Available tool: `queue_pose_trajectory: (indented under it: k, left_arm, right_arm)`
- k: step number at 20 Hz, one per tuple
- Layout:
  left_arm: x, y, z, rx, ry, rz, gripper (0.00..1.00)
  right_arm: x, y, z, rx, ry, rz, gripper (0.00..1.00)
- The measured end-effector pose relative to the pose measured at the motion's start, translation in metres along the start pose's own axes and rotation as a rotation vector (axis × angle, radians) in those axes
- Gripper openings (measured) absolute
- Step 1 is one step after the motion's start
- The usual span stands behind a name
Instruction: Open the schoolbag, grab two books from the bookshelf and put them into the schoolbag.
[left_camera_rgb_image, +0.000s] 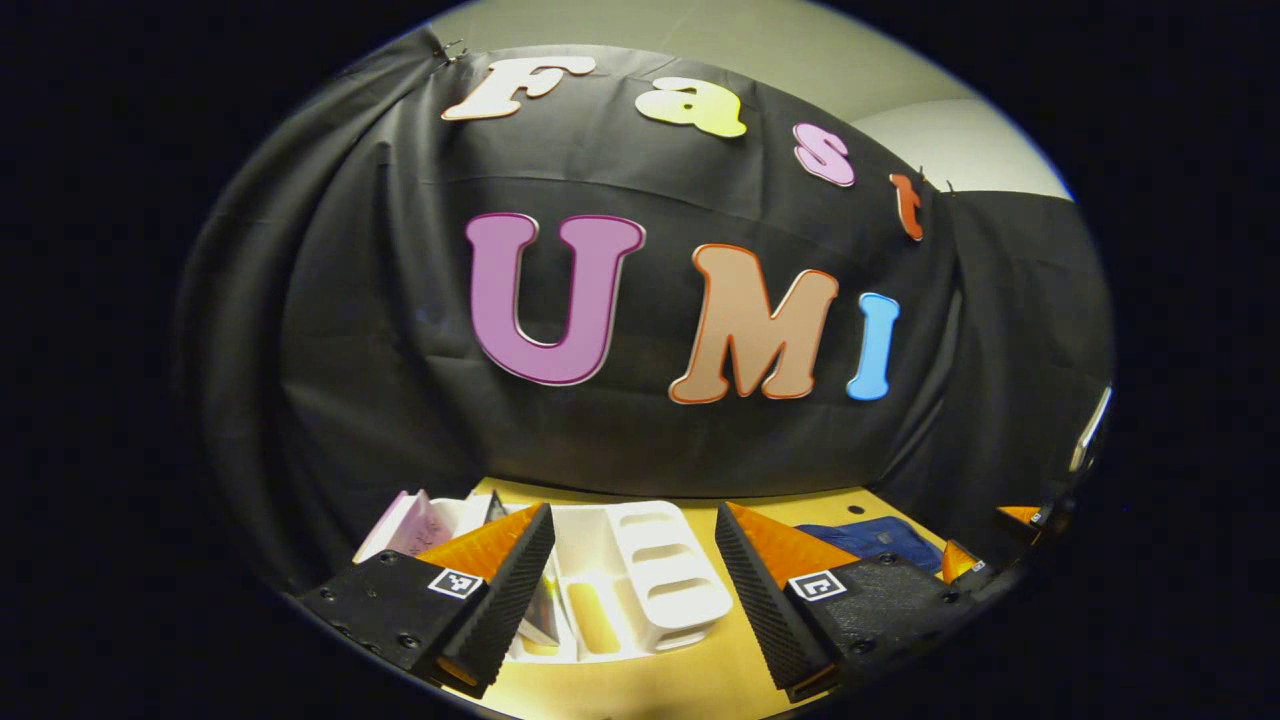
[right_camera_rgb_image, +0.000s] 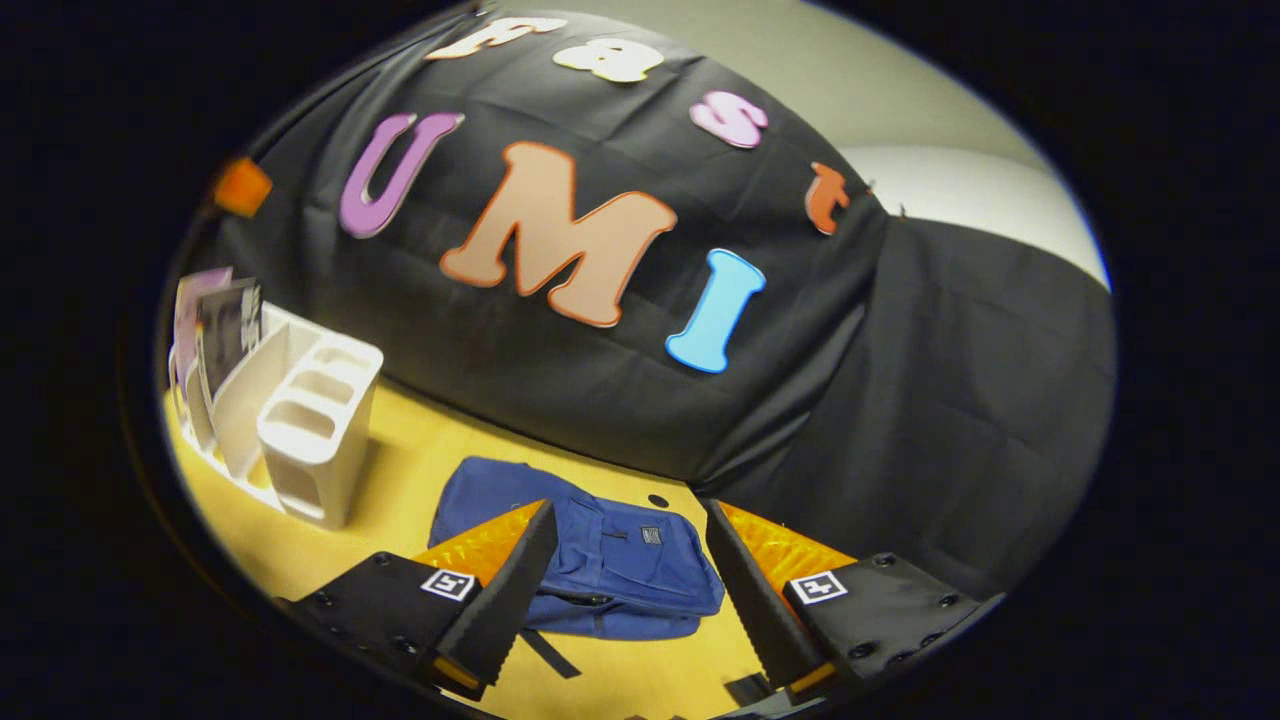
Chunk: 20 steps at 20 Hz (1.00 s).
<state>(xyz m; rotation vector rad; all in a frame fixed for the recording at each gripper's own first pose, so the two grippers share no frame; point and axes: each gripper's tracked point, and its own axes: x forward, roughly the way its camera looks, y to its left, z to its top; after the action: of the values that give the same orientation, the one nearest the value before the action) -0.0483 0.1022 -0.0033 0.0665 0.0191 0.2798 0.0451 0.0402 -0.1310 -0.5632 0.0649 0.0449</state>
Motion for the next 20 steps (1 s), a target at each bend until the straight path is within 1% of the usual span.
queue_pose_trajectory:
  k: [1,2,3,7,8,9,10,12,13,14,15,16,17,18,19,20]
  left_arm:
    - [0.0,0.009,0.001,0.004,0.003,0.023,0.95]
    - [0.0,0.017,-0.001,0.01,0.01,0.045,0.92]
    - [-0.001,0.023,-0.001,0.015,0.014,0.067,0.95]
    - [-0.004,0.045,0.003,0.012,0.017,0.15,0.95]
    - [-0.005,0.051,0.002,0.008,0.016,0.167,0.95]
    - [-0.007,0.055,0.002,0.005,0.018,0.183,0.95]
    - [-0.009,0.059,0.0,0.006,0.021,0.199,0.97]
    - [-0.011,0.068,0.0,0.02,0.025,0.231,0.92]
    - [-0.014,0.072,0.001,0.03,0.028,0.247,0.95]
    - [-0.015,0.075,0.001,0.037,0.029,0.26,0.92]
    - [-0.016,0.078,0.0,0.042,0.033,0.27,0.95]
    - [-0.016,0.081,-0.001,0.045,0.037,0.277,0.95]
    - [-0.016,0.083,-0.001,0.047,0.043,0.286,0.95]
    - [-0.017,0.085,-0.003,0.05,0.047,0.295,0.95]
    - [-0.018,0.087,-0.004,0.054,0.049,0.306,0.95]
    - [-0.02,0.09,-0.006,0.054,0.052,0.317,0.93]
  right_arm:
    - [0.004,0.01,-0.004,-0.046,-0.009,0.007,0.98]
    - [0.009,0.022,-0.011,-0.077,-0.012,0.025,0.98]
    - [0.011,0.035,-0.017,-0.101,-0.012,0.047,0.97]
    - [0.022,0.069,-0.045,-0.232,0.006,0.101,0.98]
    - [0.026,0.075,-0.055,-0.263,0.011,0.11,1.0]
    - [0.031,0.082,-0.063,-0.292,0.016,0.12,1.0]
    - [0.036,0.085,-0.072,-0.324,0.022,0.124,0.97]
    - [0.044,0.092,-0.091,-0.381,0.036,0.136,0.97]
    - [0.047,0.095,-0.098,-0.404,0.044,0.14,0.97]
    - [0.052,0.097,-0.104,-0.424,0.05,0.14,0.97]
    - [0.055,0.1,-0.11,-0.439,0.058,0.143,0.97]
    - [0.059,0.103,-0.118,-0.454,0.069,0.149,0.97]
    - [0.064,0.105,-0.124,-0.475,0.079,0.152,0.97]
    - [0.068,0.107,-0.127,-0.501,0.082,0.149,1.0]
    - [0.069,0.107,-0.129,-0.523,0.08,0.149,0.97]
    - [0.071,0.108,-0.131,-0.541,0.076,0.156,1.0]
